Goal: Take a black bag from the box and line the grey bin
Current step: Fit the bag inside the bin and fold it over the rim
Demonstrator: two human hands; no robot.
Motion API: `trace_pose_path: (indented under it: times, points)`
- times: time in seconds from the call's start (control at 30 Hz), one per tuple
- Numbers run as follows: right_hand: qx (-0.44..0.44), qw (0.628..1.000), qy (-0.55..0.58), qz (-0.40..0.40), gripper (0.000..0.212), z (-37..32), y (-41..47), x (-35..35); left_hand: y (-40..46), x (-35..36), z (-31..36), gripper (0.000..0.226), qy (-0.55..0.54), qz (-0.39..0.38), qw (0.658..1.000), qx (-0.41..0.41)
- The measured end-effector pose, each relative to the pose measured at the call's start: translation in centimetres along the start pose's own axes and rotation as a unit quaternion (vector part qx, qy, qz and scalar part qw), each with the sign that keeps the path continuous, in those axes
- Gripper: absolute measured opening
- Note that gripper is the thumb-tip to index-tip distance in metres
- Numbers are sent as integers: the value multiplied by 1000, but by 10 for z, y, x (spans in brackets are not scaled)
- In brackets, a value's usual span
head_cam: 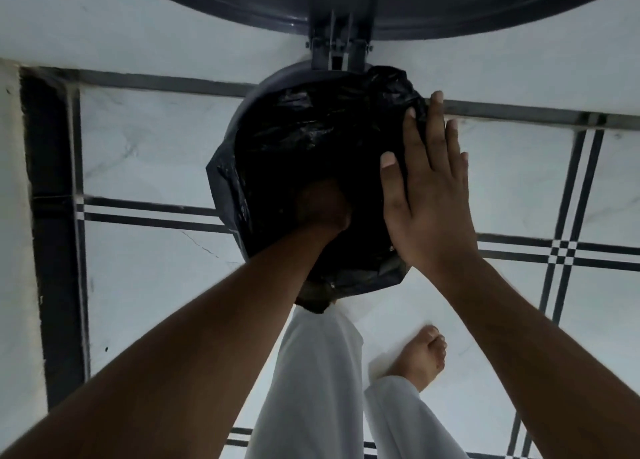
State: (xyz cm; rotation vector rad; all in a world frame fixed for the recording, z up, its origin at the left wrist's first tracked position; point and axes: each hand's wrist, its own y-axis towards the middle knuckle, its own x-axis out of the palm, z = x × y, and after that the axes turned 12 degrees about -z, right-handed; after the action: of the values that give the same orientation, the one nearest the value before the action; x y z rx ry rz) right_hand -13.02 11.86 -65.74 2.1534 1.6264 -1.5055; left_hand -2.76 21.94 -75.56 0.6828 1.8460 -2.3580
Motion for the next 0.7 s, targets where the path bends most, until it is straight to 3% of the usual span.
trace_pose_path:
  times: [0.07, 0.27, 0.4, 0.57, 0.63, 0.7]
  points:
    - [2, 1000, 1, -2, 66, 1, 1, 0, 2, 6, -3, 37, -19, 38, 999, 12]
    - [-23, 999, 21, 17, 64, 12, 6, 9, 33, 13, -9, 64, -238, -131, 962, 12]
    - [-20, 999, 43, 6, 62, 9, 4, 4, 34, 11, -11, 54, -167, -146, 975, -1]
    - [2, 996, 85, 8, 58, -1, -2, -17, -34, -21, -4, 52, -75, -106, 987, 93]
    - [-5, 995, 98, 26, 56, -7, -2, -27, -72, -36, -11, 36, -114, -44, 980, 159]
    - [-12, 993, 110, 46, 54, -8, 0, -34, -114, -55, -17, 21, -147, 65, 963, 215]
